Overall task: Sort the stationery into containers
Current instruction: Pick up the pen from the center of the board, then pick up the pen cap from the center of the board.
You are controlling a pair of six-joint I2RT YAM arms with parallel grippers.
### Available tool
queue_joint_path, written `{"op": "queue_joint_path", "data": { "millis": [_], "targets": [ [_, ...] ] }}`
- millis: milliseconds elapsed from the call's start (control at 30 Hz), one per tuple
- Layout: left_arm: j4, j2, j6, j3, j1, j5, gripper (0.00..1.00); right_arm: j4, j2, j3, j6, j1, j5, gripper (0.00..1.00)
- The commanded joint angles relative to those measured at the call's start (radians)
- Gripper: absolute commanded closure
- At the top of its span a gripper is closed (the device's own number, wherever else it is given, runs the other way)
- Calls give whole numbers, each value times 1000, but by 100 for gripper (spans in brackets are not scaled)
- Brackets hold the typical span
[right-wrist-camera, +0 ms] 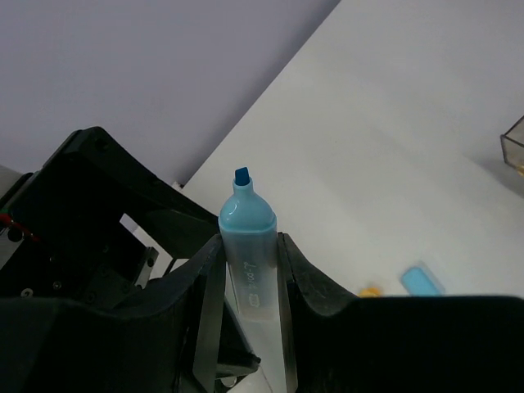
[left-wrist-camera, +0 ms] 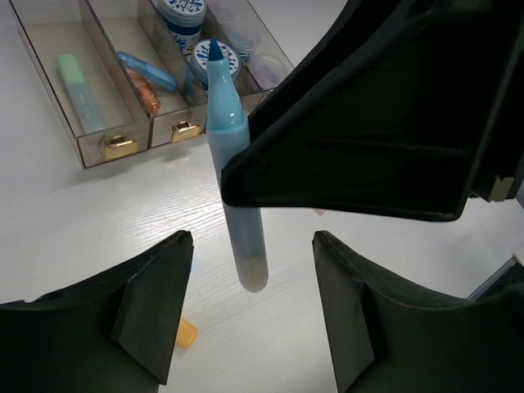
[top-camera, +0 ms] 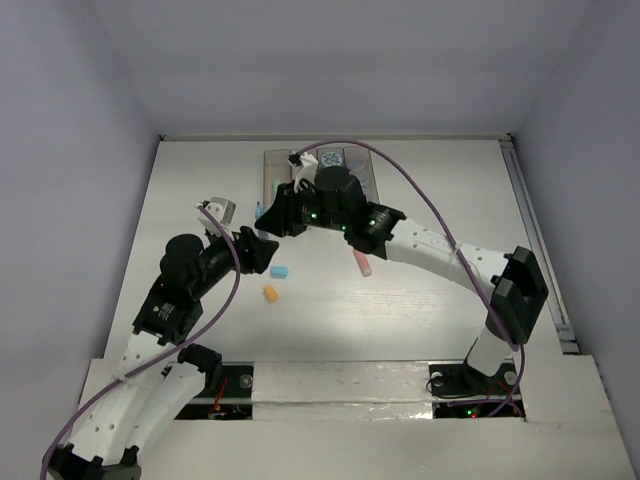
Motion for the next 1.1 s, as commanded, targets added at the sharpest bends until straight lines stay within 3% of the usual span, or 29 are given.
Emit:
{"op": "queue_joint_path", "data": {
  "millis": [0,400,433,467,533,633,667,767,800,900,1000,1067],
  "targets": [
    [29,-10,-5,0,-7,-17,44,82,1,36,11,27,-13,95],
    [24,-2,-3,5,2,-34,71,95,-8,27,17,36,-29,95],
    [24,-4,-3,3,2,-37,75,94,-8,24,17,36,-27,95],
    [23,-7,-2,3,2,-40,87,94,-8,17,17,45,-29,95],
    [21,-7,-2,5,2,-43,100,98,-14,7,19,45,-20,95],
    [20,-7,3,11,11,-48,100,99,-28,-11,17,45,-13,94],
    [20,-13,3,9,11,-45,100,99,-35,-17,12,45,-12,91],
    [26,-27,6,6,11,-34,100,88,-84,-57,-14,45,36,71],
    [26,-28,8,6,11,-33,100,88,-98,-69,-24,33,39,59],
    [23,-24,9,9,11,-33,100,79,-159,-118,-43,-4,16,40],
    [21,-25,11,15,11,-45,100,67,-222,-177,-87,-54,-41,32],
    [18,-27,15,20,11,-52,100,52,-248,-229,-119,-79,-58,33]
  ]
}}
